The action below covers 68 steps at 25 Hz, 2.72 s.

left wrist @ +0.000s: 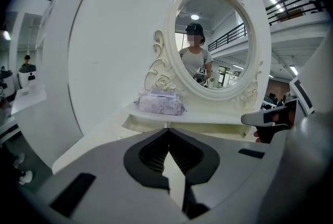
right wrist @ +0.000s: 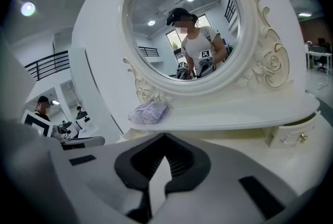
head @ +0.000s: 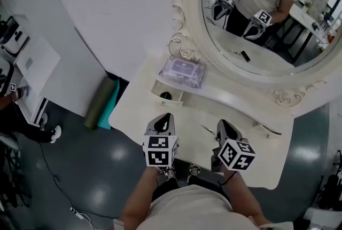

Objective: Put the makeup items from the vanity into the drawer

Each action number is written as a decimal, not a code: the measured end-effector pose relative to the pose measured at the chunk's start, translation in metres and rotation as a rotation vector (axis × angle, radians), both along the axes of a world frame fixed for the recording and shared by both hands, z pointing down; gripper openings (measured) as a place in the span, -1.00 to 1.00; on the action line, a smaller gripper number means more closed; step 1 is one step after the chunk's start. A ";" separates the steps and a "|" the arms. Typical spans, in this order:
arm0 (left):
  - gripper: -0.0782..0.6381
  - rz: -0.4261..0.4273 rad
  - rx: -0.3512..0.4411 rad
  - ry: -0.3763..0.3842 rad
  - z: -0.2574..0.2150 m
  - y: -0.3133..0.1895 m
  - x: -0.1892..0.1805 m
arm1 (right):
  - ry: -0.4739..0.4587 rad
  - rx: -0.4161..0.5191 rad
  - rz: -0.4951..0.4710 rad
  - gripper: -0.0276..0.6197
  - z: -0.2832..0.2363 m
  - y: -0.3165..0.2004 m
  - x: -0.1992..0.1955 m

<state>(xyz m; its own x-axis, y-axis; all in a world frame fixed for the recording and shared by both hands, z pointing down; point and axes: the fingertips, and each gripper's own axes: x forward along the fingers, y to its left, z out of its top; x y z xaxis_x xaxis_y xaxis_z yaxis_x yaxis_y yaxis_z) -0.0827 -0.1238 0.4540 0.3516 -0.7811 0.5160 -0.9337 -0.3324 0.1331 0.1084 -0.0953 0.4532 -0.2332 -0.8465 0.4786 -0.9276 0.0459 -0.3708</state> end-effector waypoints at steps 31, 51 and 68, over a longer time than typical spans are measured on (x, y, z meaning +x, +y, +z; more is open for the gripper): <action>-0.75 0.252 -0.051 0.049 0.017 0.019 0.066 | 0.020 -0.021 0.114 -0.86 0.005 0.029 0.042; -0.43 0.872 -0.197 -0.181 0.105 0.058 0.184 | -0.040 -0.162 0.426 -0.86 0.071 0.101 0.119; -0.45 1.219 -0.218 -0.447 0.148 0.070 0.214 | -0.081 -0.207 0.523 -0.86 0.094 0.110 0.138</action>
